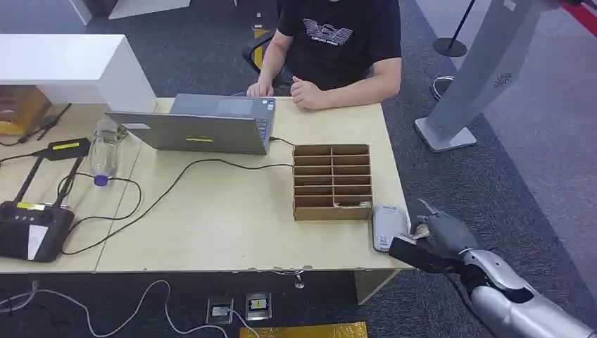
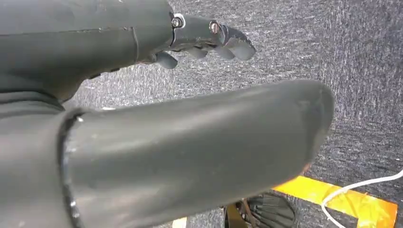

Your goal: Pass the card to the sensor for recognition and then transmit it.

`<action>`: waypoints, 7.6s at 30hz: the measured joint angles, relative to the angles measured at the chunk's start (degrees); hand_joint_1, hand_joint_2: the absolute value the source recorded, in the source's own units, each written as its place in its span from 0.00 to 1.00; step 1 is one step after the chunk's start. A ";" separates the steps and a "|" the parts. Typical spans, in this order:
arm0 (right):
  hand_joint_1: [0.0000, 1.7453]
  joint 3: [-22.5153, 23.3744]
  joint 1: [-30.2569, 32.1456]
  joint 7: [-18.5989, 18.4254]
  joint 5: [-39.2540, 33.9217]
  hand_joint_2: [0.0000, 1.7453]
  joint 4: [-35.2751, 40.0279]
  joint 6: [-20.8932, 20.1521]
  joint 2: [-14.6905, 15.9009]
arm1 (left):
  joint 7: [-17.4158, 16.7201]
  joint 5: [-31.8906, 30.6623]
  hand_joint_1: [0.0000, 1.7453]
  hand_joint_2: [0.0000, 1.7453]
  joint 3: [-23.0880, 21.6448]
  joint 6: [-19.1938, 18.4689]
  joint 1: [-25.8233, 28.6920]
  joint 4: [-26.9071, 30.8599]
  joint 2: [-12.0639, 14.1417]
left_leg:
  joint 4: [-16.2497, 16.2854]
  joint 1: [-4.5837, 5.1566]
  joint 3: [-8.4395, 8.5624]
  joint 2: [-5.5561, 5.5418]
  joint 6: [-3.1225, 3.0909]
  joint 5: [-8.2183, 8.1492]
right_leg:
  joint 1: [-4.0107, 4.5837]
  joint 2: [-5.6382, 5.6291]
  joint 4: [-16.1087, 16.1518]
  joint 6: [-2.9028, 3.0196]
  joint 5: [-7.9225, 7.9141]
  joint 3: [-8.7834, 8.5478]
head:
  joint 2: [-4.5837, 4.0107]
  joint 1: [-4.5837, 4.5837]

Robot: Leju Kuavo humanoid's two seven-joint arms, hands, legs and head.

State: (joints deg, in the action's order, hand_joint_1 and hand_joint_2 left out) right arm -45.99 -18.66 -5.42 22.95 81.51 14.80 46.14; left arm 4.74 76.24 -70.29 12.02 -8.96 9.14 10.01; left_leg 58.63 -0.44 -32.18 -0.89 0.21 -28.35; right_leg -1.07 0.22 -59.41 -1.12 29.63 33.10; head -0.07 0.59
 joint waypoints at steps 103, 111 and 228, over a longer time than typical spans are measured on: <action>1.00 19.25 -21.85 5.51 27.41 1.00 4.58 -10.95 -15.35 | 0.57 -1.37 0.00 0.00 -1.66 -1.85 -1.24 0.00 -0.59 | -0.02 -0.04 -0.11 -0.05 0.06 0.05 | 0.03 0.07 -0.05 0.00 -0.01 -0.01 | 0.00 0.00; 1.00 16.72 -26.69 7.32 28.48 1.00 -9.74 -8.72 -24.24 | -0.22 -2.34 0.00 0.00 -2.93 -1.97 -2.37 0.00 -0.85 | -0.01 -0.04 -0.11 -0.13 0.05 0.08 | 0.03 0.10 -0.05 0.01 -0.01 0.01 | 0.00 0.00; 0.00 8.02 1.13 -2.17 29.27 1.00 0.44 0.66 -26.05 | -1.81 1.81 0.00 0.00 -5.25 0.61 -0.88 0.00 -0.87 | -0.02 -0.05 -0.01 0.00 0.14 0.02 | 0.04 0.00 -0.02 0.06 0.02 -0.01 | 0.00 0.02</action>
State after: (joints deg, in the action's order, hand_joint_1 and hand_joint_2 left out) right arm -37.96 -17.52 -7.59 52.22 81.95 15.45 20.09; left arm 2.93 78.05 -75.54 12.63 -9.84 9.14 9.14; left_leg 58.61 -0.49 -32.19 -0.90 0.36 -28.34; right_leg -1.03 0.22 -59.43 -1.06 29.64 33.09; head -0.07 0.61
